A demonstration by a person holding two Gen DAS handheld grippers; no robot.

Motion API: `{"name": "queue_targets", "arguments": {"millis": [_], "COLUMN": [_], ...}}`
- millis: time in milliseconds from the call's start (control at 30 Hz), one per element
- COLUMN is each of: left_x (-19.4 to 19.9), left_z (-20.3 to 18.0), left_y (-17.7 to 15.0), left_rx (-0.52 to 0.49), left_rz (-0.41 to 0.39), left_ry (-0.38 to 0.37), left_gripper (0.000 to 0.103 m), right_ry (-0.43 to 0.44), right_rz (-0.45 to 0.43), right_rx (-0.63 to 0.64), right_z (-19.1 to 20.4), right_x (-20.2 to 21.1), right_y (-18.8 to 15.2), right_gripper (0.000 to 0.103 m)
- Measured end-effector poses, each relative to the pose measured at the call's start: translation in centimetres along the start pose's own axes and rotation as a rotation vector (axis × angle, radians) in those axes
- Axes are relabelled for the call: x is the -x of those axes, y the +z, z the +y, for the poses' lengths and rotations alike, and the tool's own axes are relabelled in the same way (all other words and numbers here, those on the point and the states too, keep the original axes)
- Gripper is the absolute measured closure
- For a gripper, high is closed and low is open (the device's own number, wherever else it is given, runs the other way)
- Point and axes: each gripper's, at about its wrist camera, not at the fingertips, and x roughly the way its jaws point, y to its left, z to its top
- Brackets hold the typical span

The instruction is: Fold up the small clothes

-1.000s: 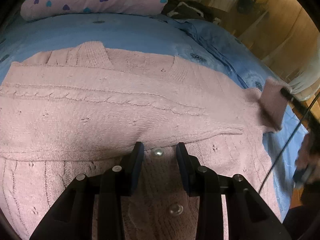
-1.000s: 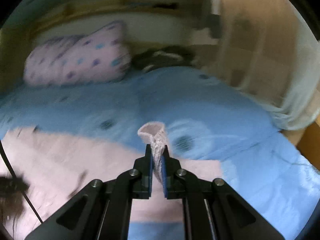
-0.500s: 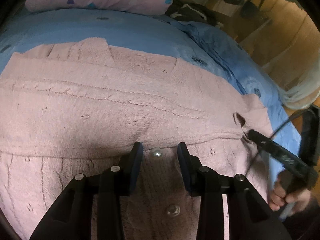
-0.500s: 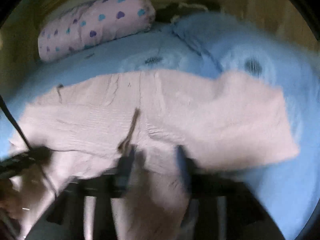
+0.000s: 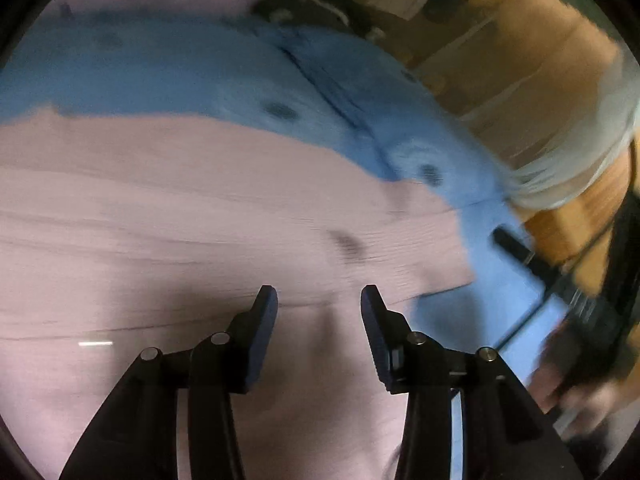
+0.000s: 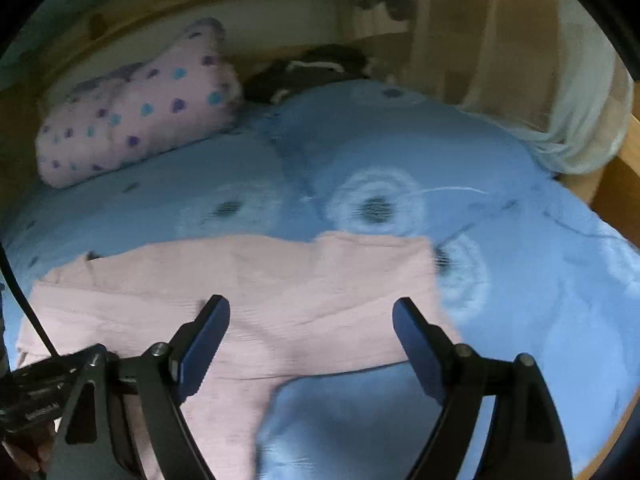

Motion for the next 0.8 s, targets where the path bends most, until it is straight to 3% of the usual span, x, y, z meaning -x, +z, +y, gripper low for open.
{"name": "queue_targets", "arguments": {"millis": [67, 133, 233, 333, 433, 500, 600, 733, 767, 800], "left_x": [-2.6, -5.3, -9.2, -9.9, -10.2, -9.7, -8.5, -8.0, -8.2, -8.0], "left_z": [-1.8, -3.3, -3.6, -4.4, -5.2, -6.1, -6.4, -5.7, -5.7, -5.5], "left_y": [0.9, 1.5, 1.9, 2.5, 2.4, 1.7, -0.2, -1.4, -1.1, -0.9], "left_rx": [-0.002, -0.033, -0.001, -0.01, -0.031, -0.058, -0.056, -0.018, -0.009, 0.001], "left_rz": [0.037, 0.076, 0.132, 0.067, 0.082, 0.095, 0.064, 0.033, 0.044, 0.044], "left_ry": [-0.034, 0.025, 0.131, 0.201, 0.275, 0.362, 0.464, 0.433, 0.418, 0.396], "left_gripper": [0.078, 0.077, 0.077, 0.076, 0.075, 0.075, 0.059, 0.059, 0.064, 0.102], "right_ry": [-0.017, -0.04, -0.091, -0.077, -0.087, -0.131, -0.136, -0.099, -0.097, -0.093], "right_rz": [0.02, 0.007, -0.011, -0.011, -0.022, -0.042, -0.069, -0.083, -0.085, -0.089], "right_rx": [-0.015, -0.019, -0.021, -0.03, -0.006, 0.013, -0.008, -0.06, -0.07, -0.078], "right_z": [-1.2, -2.4, -3.9, -4.7, -4.7, -4.6, -4.9, -5.6, -5.8, -6.0], "right_x": [0.0, 0.2, 0.7, 1.3, 1.7, 2.2, 3.2, 4.0, 4.1, 4.3], "right_y": [0.4, 0.8, 0.9, 0.8, 0.7, 0.6, 1.0, 1.4, 1.4, 1.5], "right_gripper": [0.016, 0.016, 0.016, 0.016, 0.016, 0.016, 0.016, 0.016, 0.016, 0.016]}}
